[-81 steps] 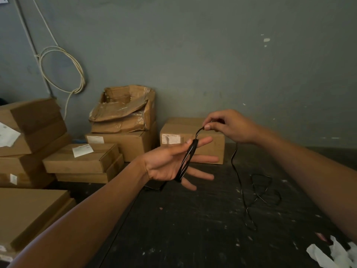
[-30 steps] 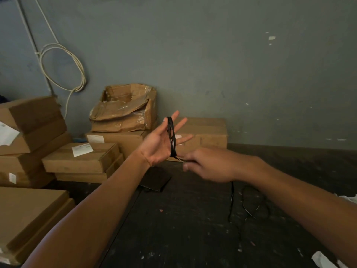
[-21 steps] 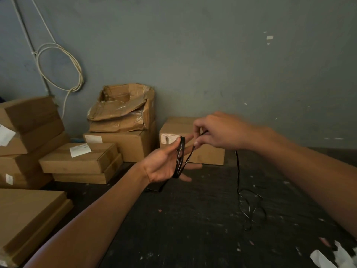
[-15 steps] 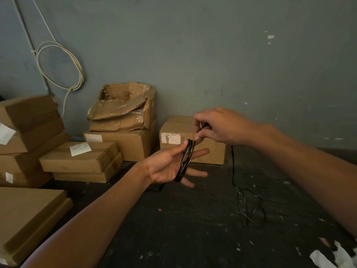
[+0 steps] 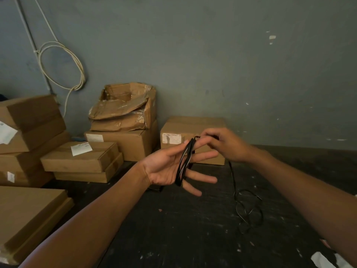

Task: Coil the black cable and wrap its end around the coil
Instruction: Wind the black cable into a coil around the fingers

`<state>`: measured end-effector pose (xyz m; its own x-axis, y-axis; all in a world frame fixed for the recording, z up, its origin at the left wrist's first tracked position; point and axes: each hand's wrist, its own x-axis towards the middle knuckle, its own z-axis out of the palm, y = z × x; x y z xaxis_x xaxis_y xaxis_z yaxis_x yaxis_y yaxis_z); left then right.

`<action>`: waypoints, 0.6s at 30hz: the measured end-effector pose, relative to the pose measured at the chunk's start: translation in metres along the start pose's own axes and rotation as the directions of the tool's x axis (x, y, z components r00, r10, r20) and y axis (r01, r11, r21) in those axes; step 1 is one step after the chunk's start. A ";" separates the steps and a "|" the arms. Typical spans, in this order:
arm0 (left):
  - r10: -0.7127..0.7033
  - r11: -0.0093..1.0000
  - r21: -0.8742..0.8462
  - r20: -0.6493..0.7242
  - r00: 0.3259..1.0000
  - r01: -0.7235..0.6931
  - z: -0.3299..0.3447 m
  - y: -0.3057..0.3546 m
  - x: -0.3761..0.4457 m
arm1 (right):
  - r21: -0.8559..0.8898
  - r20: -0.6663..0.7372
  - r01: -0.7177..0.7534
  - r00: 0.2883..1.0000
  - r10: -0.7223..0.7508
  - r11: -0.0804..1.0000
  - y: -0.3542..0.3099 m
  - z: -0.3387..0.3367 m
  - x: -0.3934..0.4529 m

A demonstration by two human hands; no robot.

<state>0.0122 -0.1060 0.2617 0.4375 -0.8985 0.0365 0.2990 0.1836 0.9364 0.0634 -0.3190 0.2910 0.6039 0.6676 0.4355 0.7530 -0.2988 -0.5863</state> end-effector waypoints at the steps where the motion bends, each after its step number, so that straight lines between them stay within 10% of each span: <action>1: 0.029 1.000 0.004 0.008 1.000 -0.029 0.000 0.001 0.001 | 0.034 -0.006 0.003 1.000 -0.002 0.999 0.005 0.011 -0.007; 18: 0.287 0.949 -0.019 -0.357 0.889 -0.315 -0.025 0.030 0.004 | -0.197 0.392 -0.079 0.907 0.152 0.977 -0.013 0.105 -0.040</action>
<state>0.0437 -0.0945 0.2811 0.7778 -0.6031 0.1767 0.1623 0.4644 0.8706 0.0016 -0.2703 0.2093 0.5601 0.8275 0.0379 0.7396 -0.4790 -0.4728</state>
